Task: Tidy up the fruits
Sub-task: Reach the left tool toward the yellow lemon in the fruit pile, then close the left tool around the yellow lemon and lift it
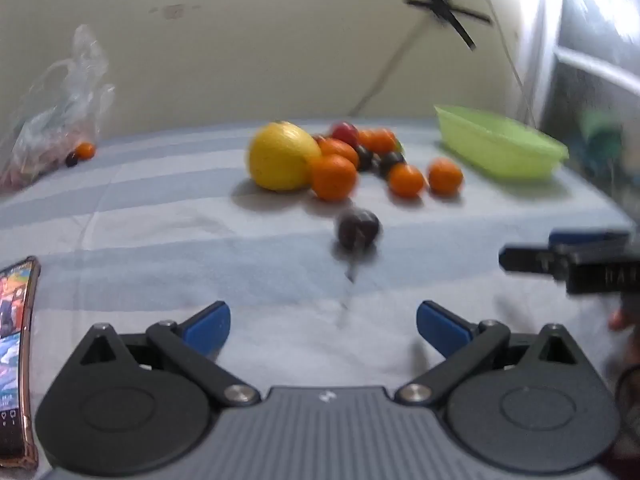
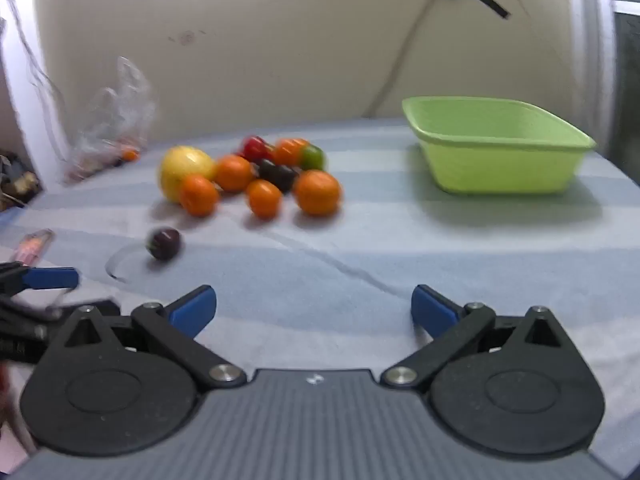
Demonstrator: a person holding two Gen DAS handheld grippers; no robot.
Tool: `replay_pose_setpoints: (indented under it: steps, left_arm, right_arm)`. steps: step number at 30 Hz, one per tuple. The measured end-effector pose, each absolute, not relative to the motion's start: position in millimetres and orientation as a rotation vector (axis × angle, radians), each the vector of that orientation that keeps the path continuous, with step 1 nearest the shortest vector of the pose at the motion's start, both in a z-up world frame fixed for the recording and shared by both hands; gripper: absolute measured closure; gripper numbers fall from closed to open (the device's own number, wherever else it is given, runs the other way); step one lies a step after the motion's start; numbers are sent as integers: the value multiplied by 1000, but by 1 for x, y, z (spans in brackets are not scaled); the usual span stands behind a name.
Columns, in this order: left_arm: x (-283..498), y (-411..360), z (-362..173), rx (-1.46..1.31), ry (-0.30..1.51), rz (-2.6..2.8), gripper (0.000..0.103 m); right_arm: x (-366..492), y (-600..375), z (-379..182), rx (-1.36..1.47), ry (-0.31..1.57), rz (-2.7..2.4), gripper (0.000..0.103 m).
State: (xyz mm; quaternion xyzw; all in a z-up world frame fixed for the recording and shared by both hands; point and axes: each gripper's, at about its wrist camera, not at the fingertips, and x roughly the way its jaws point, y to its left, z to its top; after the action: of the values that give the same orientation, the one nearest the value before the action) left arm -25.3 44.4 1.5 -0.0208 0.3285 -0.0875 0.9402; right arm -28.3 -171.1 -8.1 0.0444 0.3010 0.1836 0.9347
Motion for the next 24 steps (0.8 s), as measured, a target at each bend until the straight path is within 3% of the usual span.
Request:
replay_pose_setpoints:
  steps: [3, 6, 8, 10, 13, 24]
  left_arm:
    - [-17, 68, 16, -101, 590, -161, 0]
    - [6, 92, 34, -200, 544, -176, 2]
    - [28, 106, 41, -275, 551, -183, 11]
    - [44, 117, 43, -329, 552, -193, 16]
    - [68, 126, 40, -379, 583, -208, 22]
    - [106, 121, 16, -447, 654, -220, 23]
  right_arm:
    - [-19, -152, 11, 39, 556, 456, 0]
    - [-10, -113, 31, -154, 446, 576, 7]
    - [0, -82, 34, -276, 414, 622, 26]
    - [14, -55, 34, -333, 436, 689, 32]
    - [30, -21, 27, -397, 450, 744, 32]
    - [73, 9, 3, -532, 562, 757, 32]
